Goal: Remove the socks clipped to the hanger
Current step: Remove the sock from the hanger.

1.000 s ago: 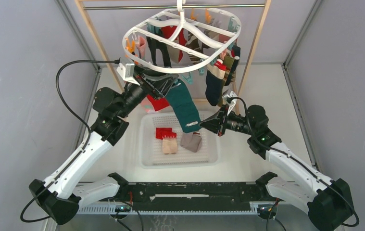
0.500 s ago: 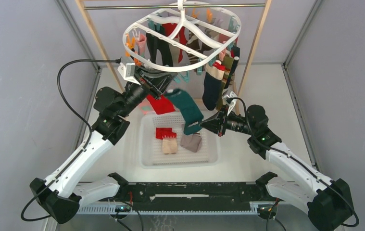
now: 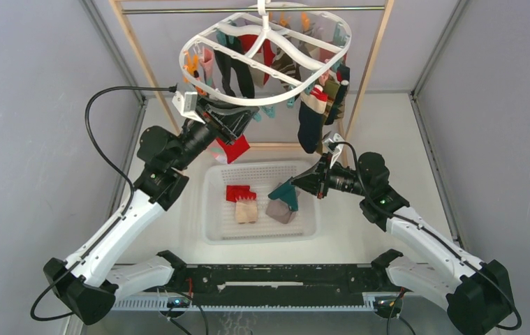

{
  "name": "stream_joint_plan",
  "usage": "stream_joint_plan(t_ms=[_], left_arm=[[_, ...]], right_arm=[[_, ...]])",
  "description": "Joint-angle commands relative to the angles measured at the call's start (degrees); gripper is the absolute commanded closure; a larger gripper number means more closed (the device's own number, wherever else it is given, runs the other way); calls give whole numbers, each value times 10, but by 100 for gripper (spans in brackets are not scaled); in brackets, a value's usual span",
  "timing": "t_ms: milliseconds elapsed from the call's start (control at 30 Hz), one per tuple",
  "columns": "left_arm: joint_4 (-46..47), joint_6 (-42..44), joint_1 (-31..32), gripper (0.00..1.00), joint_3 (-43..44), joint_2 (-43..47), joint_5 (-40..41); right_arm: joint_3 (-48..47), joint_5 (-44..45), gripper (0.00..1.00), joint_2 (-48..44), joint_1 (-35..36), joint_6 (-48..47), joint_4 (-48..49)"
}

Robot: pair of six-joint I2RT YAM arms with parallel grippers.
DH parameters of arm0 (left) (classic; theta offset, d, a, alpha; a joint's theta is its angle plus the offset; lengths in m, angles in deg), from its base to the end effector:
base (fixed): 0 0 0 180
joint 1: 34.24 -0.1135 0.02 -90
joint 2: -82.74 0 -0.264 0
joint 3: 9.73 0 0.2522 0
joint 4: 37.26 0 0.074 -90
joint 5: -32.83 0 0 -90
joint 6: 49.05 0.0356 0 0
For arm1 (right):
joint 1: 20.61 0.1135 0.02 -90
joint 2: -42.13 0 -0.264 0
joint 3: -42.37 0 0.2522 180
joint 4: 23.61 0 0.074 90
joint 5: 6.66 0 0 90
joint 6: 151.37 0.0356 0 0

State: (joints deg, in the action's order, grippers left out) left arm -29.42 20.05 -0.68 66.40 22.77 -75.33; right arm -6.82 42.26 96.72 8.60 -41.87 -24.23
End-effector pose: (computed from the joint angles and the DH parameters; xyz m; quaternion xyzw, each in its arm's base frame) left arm 0.1844 -0.1356 0.4561 0.1908 0.5199 -0.4554 0.6971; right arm 0.1792 0.1270 0.2944 -0.2928 0.6736 0.4959 0.4632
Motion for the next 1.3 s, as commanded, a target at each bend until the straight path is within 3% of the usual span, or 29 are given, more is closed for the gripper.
stream_joint_plan(t_ms=[0,267,667,733,767,1267], left_arm=[[-4,1,-5,61,-23,19,19],[-19,-2,-4,32,-66,49,32],[-34,-8,-5,22,-140,118,39],[-37,-13,-4,2,-156,133,39],[-40,-13,-5,0,-163,140,40],[-156,-14,-5,0,-227,276,81]], right_arm=[[-11,-8,100,-20,-4,-8,11],[-11,-9,100,-37,-4,2,16],[-48,-18,100,-48,5,21,17],[-63,-12,100,-48,13,14,6],[-71,-9,100,-48,21,10,-3],[-175,48,100,54,98,-21,-18]])
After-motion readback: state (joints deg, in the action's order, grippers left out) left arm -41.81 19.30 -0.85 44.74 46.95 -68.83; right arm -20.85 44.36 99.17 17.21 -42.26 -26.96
